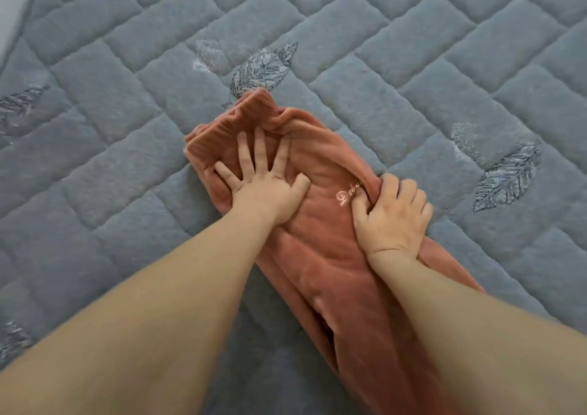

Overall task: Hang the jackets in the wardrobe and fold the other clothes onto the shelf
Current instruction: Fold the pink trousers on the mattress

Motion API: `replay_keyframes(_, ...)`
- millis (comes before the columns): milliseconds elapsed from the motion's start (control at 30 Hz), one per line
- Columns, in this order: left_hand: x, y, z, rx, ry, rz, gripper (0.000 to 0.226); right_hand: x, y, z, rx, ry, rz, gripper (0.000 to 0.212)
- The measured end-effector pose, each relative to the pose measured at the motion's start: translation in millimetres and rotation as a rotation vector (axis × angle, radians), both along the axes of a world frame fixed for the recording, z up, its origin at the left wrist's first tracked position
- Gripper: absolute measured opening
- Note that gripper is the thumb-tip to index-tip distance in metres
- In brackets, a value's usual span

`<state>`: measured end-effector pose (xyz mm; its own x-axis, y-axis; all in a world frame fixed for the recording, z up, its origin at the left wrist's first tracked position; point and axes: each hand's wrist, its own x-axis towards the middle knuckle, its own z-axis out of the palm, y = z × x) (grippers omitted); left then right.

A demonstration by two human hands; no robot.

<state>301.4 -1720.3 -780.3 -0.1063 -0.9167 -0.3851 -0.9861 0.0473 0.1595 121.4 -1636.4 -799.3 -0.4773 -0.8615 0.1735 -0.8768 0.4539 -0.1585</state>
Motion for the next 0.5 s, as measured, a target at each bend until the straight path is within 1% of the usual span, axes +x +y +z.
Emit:
replay_keyframes(167, 2.1, -5.6, 21.3, 0.031, -0.074, -0.041, 0.081, 1.3, 5.7, 8.6, 0.015, -0.045, 0.002, 0.051)
replay_keyframes(200, 8.0, -12.2, 28.9, -0.022, -0.087, -0.090, 0.080, 1.1, 4.7, 9.3, 0.011, -0.058, -0.002, 0.051)
replay_keyframes(233, 15.7, -18.7, 37.1, -0.121, -0.104, -0.141, 0.080, 0.3, 4.8, 9.6, 0.011, -0.070, -0.003, 0.051)
replay_keyframes(267, 24.6, -24.7, 45.5, -0.240, -0.107, -0.146, 0.078, 0.2, 5.4, 9.4, 0.013, -0.078, 0.003, 0.050)
replay_keyframes(300, 34.3, -30.4, 51.1, -0.345, -0.104, -0.095, 0.077, 0.2, 5.9, 8.9, 0.014, -0.083, 0.009, 0.049)
replay_keyframes(333, 43.9, -35.7, 54.5, -0.370, -0.091, 0.013, 0.079, 0.5, 6.0, 8.6, 0.013, -0.083, 0.013, 0.048)
replay_keyframes(367, 50.0, -40.6, 56.6, -0.303, -0.050, 0.166, 0.084, 0.6, 5.5, 8.7, 0.008, -0.080, 0.015, 0.048)
replay_keyframes(400, 52.5, -44.4, 56.3, -0.187, -0.004, 0.311, 0.090, 0.5, 5.1, 8.6, 0.004, -0.080, 0.014, 0.047)
replay_keyframes(433, 51.7, -47.8, 55.3, -0.092, 0.003, 0.384, 0.095, 0.4, 5.3, 7.9, -0.001, -0.078, 0.013, 0.046)
replay_keyframes(500, 47.5, -57.2, 55.0, -0.016, -0.034, 0.394, 0.096, -0.1, 5.4, 6.3, -0.009, -0.066, 0.016, 0.045)
